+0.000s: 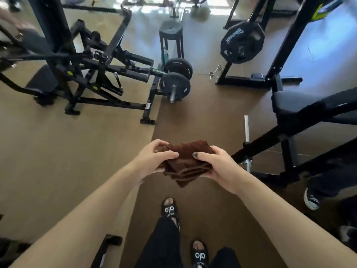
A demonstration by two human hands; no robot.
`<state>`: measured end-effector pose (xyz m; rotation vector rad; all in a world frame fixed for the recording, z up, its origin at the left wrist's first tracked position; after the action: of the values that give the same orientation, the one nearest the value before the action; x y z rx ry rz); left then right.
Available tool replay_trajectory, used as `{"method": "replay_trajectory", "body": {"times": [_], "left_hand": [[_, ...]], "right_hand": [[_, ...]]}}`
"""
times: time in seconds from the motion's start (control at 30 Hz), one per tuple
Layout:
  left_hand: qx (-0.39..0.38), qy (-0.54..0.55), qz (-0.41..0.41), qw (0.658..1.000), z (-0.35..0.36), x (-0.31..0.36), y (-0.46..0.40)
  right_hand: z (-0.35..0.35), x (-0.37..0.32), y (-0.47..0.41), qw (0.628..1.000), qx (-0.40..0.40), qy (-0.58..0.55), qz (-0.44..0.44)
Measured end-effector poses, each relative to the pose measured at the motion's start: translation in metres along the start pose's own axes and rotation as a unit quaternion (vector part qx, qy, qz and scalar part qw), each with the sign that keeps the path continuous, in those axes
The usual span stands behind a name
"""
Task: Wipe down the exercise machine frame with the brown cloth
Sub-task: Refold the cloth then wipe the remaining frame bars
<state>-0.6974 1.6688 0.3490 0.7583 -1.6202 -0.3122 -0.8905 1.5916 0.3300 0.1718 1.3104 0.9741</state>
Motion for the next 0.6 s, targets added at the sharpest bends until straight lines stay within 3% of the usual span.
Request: {"method": "replay_trajectory", "body": {"times": [0.3, 0.6], "left_hand": [[-0.032, -0.098, 0.035, 0.994, -0.063, 0.129, -0.238], [-0.071, -0.135, 0.05, 0.987, -0.094, 0.294, -0.449]], "right_hand": [[0.001, -0.158, -0.224, 0.997, 0.049, 0.047, -0.022], [-0.024, -0.323, -0.381, 0.997, 0.07, -0.001, -0.032]]}}
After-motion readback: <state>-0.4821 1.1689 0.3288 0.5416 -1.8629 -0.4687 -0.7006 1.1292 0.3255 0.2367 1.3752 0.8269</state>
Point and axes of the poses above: each hand's wrist, its own y-axis away from the middle knuckle, its own z-axis out of the palm, x = y × z, the point moved 6 cm from there along -y, towards the middle knuckle, and after that the axes turned 5 degrees about -y, right-handed, at the moved point
